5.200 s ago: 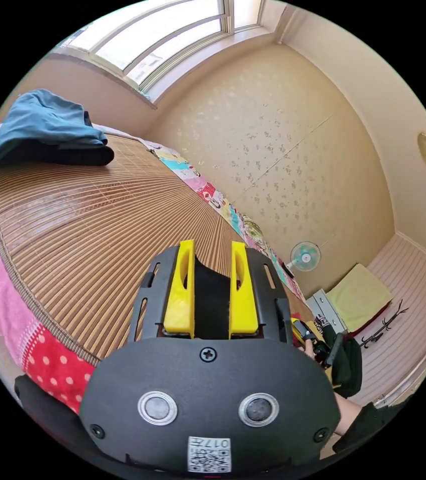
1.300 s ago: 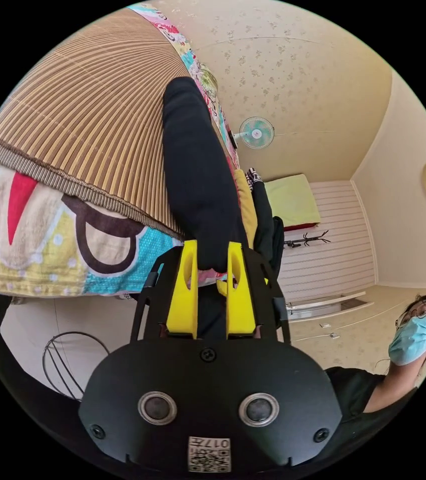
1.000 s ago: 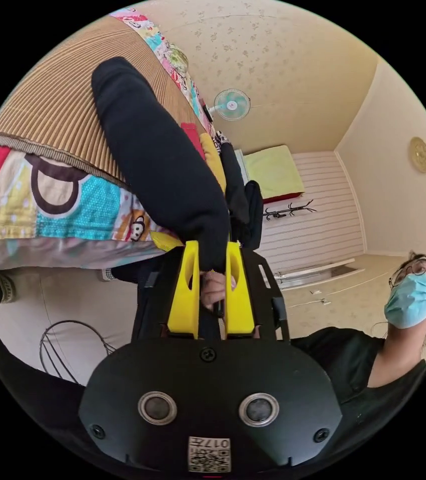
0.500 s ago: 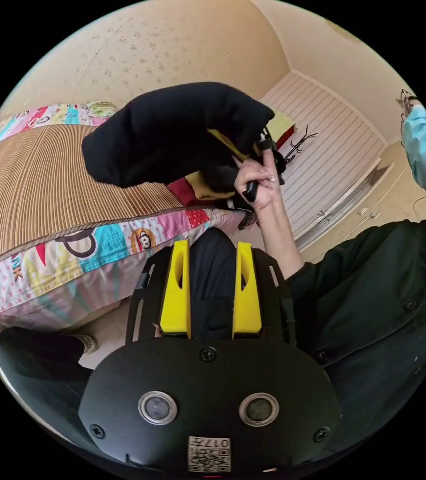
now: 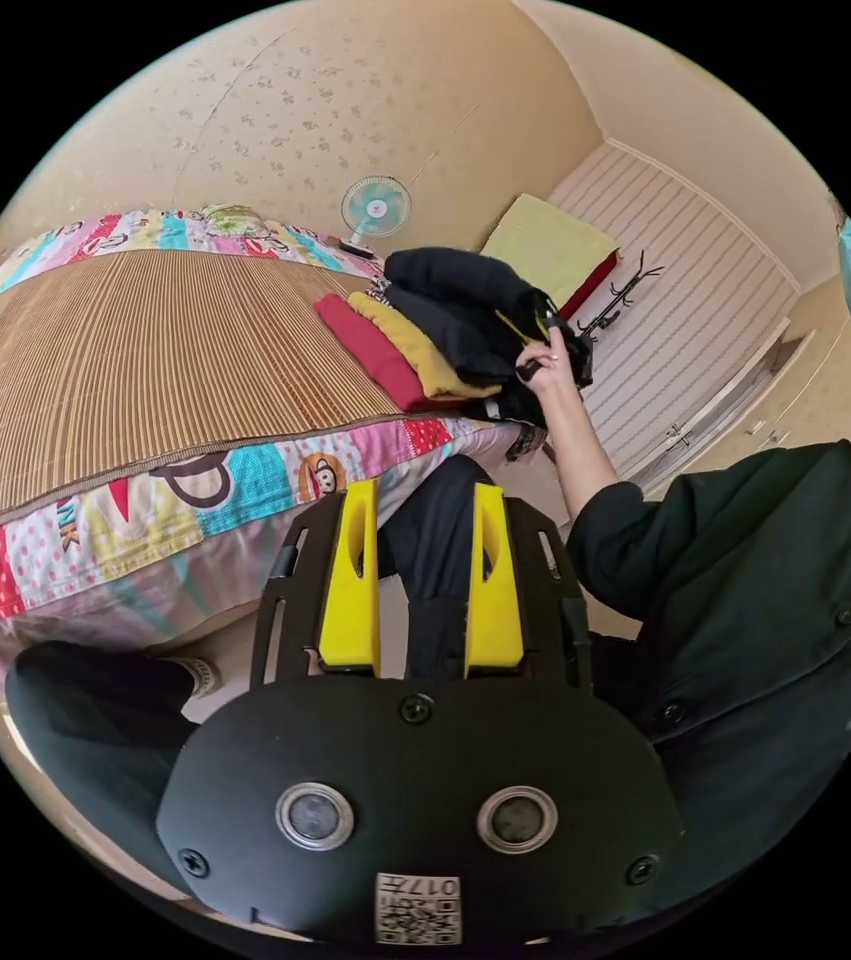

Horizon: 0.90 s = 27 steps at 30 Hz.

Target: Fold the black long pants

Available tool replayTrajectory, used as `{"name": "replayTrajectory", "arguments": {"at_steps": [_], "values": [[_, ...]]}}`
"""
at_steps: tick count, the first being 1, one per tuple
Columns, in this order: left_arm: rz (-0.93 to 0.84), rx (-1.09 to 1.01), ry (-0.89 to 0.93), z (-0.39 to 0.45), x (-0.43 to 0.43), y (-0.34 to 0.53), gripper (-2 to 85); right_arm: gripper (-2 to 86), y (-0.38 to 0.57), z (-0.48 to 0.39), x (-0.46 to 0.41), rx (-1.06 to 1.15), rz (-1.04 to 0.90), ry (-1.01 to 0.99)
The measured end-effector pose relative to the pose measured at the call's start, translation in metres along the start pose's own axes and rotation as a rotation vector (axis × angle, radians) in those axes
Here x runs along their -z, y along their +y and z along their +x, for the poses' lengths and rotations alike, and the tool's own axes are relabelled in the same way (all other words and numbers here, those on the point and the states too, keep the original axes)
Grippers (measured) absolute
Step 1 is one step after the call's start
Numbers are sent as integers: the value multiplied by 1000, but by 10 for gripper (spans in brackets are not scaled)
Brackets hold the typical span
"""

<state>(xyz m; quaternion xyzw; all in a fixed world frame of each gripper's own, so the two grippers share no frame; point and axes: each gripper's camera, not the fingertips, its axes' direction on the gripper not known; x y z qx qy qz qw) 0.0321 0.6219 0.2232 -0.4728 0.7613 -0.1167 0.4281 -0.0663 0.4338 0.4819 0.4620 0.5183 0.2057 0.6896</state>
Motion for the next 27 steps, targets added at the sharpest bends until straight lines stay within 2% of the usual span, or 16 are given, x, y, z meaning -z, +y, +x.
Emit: {"name": "replayTrajectory", "arguments": {"at_steps": [2,4,8,13,17,22,27], "values": [[-6,-4,3,4,-3,0,135,92,28,46,17,-127,23,-65],[-19,1,12,5,-8,0,135,95,45,51,23,-132,33,-121],[-23,49,63,0,-18,-4,135,103,68,26,29,-109,53,6],[-10,79,80,0,-22,-7,135,77,62,37,19,-257,127,-204],[-6,87,61,4,-20,-11,135,59,4,-54,-10,-25,140,-55],[34,114,37,6,-13,-16,135,55,-73,-126,-58,136,153,-14],[85,172,8,2,-8,-16,135,57,-75,-159,-85,365,168,-109]]}}
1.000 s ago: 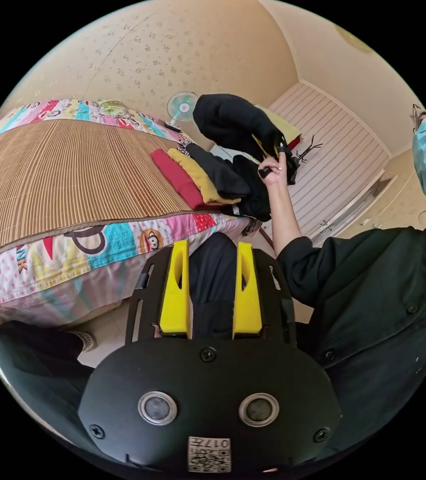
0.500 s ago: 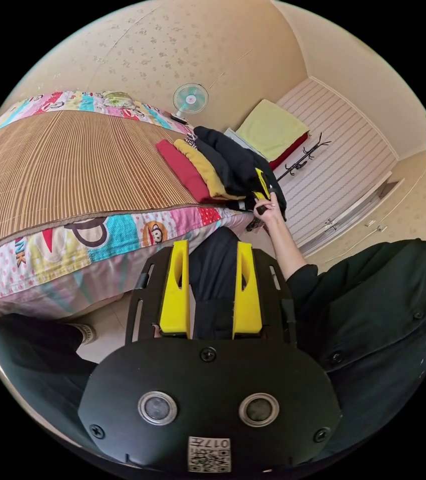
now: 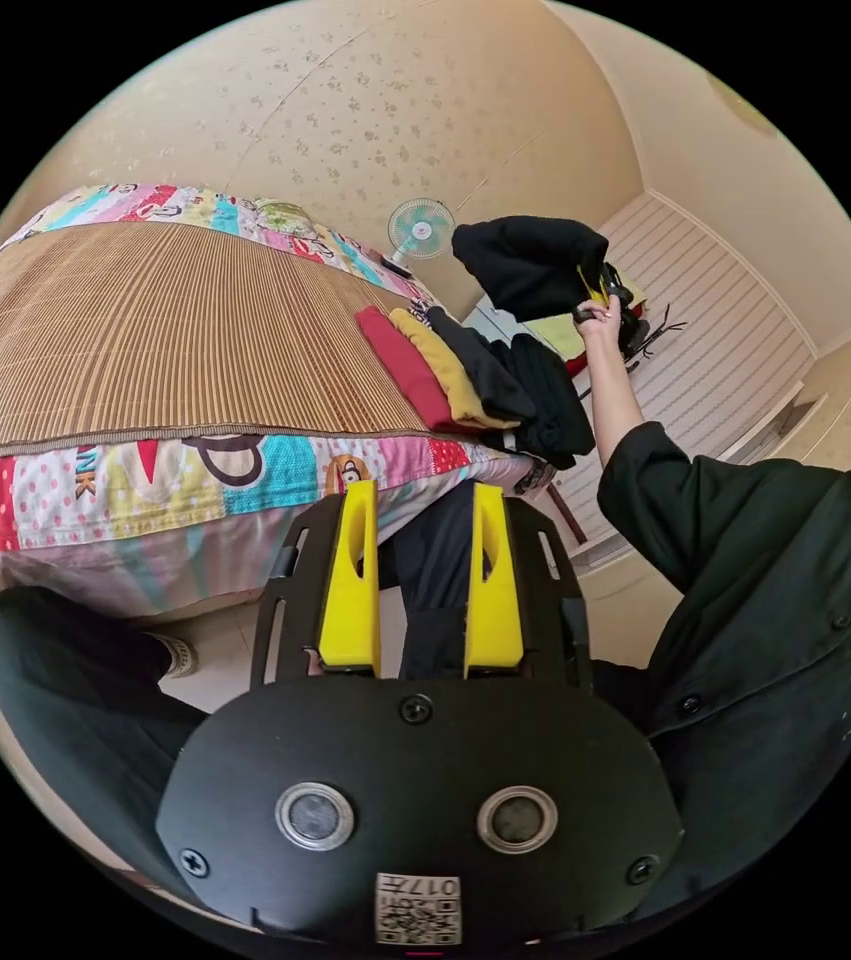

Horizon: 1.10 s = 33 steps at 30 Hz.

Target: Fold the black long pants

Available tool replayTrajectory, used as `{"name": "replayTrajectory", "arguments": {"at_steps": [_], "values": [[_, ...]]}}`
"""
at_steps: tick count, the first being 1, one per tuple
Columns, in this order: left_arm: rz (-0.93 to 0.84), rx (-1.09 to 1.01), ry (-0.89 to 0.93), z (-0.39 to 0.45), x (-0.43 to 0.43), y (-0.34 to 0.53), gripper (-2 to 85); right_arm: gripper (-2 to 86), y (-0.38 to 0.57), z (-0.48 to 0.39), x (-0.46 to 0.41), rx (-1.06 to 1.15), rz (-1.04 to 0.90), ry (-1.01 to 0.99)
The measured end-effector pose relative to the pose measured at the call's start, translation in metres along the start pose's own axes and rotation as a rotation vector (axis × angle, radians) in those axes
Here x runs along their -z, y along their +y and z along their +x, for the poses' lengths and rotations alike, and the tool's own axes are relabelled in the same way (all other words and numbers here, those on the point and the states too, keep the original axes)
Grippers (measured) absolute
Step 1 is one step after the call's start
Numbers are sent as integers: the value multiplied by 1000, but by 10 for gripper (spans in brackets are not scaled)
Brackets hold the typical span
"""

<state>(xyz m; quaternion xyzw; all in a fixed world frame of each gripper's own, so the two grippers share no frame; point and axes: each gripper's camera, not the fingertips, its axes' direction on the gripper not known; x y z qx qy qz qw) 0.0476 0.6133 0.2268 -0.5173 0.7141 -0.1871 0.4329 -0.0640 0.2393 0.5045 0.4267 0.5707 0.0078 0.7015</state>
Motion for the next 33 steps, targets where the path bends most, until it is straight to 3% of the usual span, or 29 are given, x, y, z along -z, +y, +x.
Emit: {"name": "replayTrajectory", "arguments": {"at_steps": [4,9,15,23,28,33], "values": [[-5,52,30,-8,-3,-5,135,58,77,24,3,39,-53,64],[-14,73,23,-11,-6,-17,135,56,212,107,19,-376,-114,212],[0,47,37,2,-13,-38,135,61,267,101,28,-395,2,267],[183,-62,-136,7,20,-51,116,25,320,56,7,-198,-178,598],[438,-26,-465,-41,109,-64,108,8,352,66,-9,-193,-289,684],[578,222,-871,-164,218,-102,96,4,356,58,-17,-145,-239,603]]}}
